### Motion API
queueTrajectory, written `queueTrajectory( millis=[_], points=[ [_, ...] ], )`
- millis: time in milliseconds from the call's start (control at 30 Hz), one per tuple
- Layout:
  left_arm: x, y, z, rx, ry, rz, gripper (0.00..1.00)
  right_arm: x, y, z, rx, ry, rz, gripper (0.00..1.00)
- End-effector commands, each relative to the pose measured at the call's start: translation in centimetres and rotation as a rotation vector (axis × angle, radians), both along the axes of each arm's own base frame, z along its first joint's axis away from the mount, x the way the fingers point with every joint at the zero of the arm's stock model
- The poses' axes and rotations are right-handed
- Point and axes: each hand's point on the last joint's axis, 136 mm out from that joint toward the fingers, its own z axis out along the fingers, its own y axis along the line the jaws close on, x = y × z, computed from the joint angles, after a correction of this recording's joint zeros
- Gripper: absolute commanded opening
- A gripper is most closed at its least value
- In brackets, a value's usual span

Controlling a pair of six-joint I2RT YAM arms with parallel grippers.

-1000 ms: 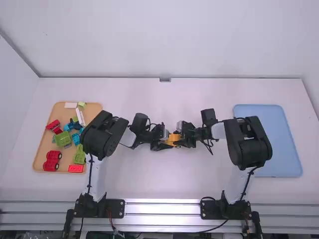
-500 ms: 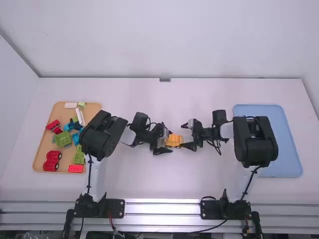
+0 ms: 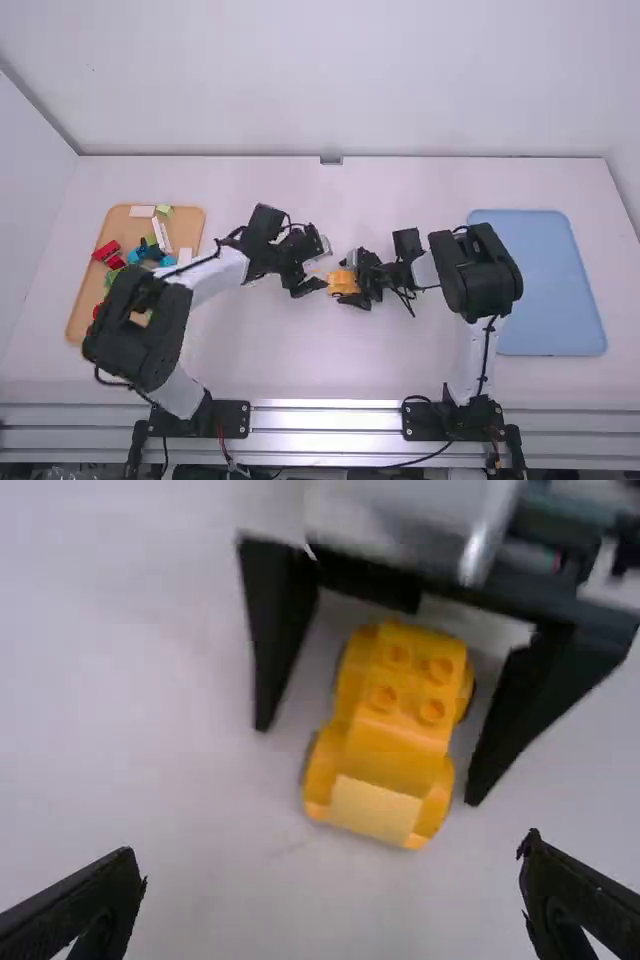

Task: Assemble lego blocks to make yellow taxi

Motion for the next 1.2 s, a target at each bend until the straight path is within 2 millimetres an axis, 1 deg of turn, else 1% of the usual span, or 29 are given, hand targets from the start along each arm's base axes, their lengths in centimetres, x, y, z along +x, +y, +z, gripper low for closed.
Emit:
queueTrajectory(
  millis=[0,33,67,100,133,167,200,233,267,300,333,400,433,467,500,533,633,667,733,767,833,867,900,933,967,1033,1133,1167],
  points=[
    [2.0,1.8,2.8,0.021,-0.036,0.19,0.99,0.3,0.2,-1.4,-0.082,0.045,-0.052,0.92],
    [2.3,2.1,3.4,0.018,-0.039,0.235,0.99,0.4,0.2,-1.5,-0.092,0.044,-0.056,0.89],
    [3.2,3.4,4.7,0.019,-0.051,0.373,0.99,0.5,0.4,-1.6,-0.108,0.031,-0.054,0.78],
    [3.3,3.6,4.8,0.02,-0.052,0.389,0.99,0.5,0.4,-1.6,-0.109,0.031,-0.054,0.77],
    [3.8,4.5,5.5,0.024,-0.062,0.463,0.99,0.6,0.5,-1.6,-0.114,0.029,-0.053,0.72],
    [4.5,6.0,6.4,0.028,-0.079,0.585,0.99,0.8,0.5,-1.6,-0.122,0.022,-0.049,0.65],
    [5.2,8.1,7.5,0.028,-0.102,0.752,0.99,1.1,0.3,-1.6,-0.131,0.015,-0.043,0.61],
    [5.2,8.3,7.6,0.028,-0.104,0.77,0.99,1.1,0.3,-1.6,-0.132,0.014,-0.042,0.6],
    [5.6,9.7,8.2,0.025,-0.122,0.877,0.99,1.3,0.0,-1.3,-0.137,0.013,-0.038,0.59],
    [5.8,11.7,9.2,0.017,-0.146,1.013,0.99,1.6,-0.4,-1.0,-0.149,0.01,-0.033,0.55],
    [5.7,13.1,9.8,0.009,-0.161,1.107,0.99,1.9,-0.9,-0.7,-0.169,0.011,-0.035,0.53],
    [5.6,14.4,10.6,-0.01,-0.184,1.204,0.99,2.6,-2.2,-0.5,-0.229,0.021,-0.055,0.51],
    [5.6,15.0,11.2,-0.022,-0.204,1.254,0.99,3.2,-3.9,-0.2,-0.3,0.036,-0.087,0.5],
    [5.5,15.3,11.4,-0.019,-0.214,1.273,0.99,3.6,-4.8,0.0,-0.343,0.047,-0.107,0.49],
    [5.5,15.6,11.5,-0.018,-0.22,1.286,0.99,4.0,-6.2,0.2,-0.403,0.063,-0.14,0.49],
    [5.5,15.9,11.6,-0.011,-0.23,1.299,0.99,4.7,-8.3,0.6,-0.489,0.084,-0.19,0.49],
    [5.5,16.2,11.6,0.007,-0.243,1.303,0.99,5.5,-12.9,1.3,-0.665,0.114,-0.288,0.45],
    [5.5,16.2,11.5,0.007,-0.237,1.297,0.99,5.9,-15.8,1.9,-0.75,0.128,-0.352,0.41],
    [5.5,16.1,11.5,0.007,-0.237,1.295,0.99,6.3,-18.4,2.4,-0.794,0.153,-0.44,0.4],
    [5.5,16.0,11.6,0.006,-0.239,1.291,0.99,6.7,-20.9,2.9,-0.812,0.175,-0.531,0.4],
    [5.5,16.0,11.6,0.005,-0.241,1.292,0.99,6.9,-23.9,3.7,-0.801,0.2,-0.629,0.38],
    [5.5,16.0,11.6,0.004,-0.242,1.292,0.99,7.0,-24.8,4.0,-0.785,0.21,-0.662,0.38],
    [5.6,16.0,11.7,0.002,-0.243,1.294,0.99,7.0,-26.6,4.8,-0.735,0.23,-0.727,0.36],
    [5.6,16.2,11.7,0.0,-0.245,1.299,0.99,7.0,-27.8,5.4,-0.684,0.236,-0.766,0.36],
    [5.6,16.2,11.7,0.0,-0.245,1.3,0.99,7.1,-28.3,5.5,-0.666,0.238,-0.779,0.36],
    [5.6,16.1,11.7,0.0,-0.245,1.297,0.99,7.5,-30.8,6.7,-0.534,0.233,-0.857,0.37],
    [5.7,15.9,11.8,-0.007,-0.245,1.291,0.99,7.9,-33.3,8.1,-0.352,0.203,-0.935,0.38],
    [5.7,15.9,11.9,-0.011,-0.248,1.292,0.99,8.1,-34.4,8.5,-0.288,0.194,-0.988,0.4]
  ],
)
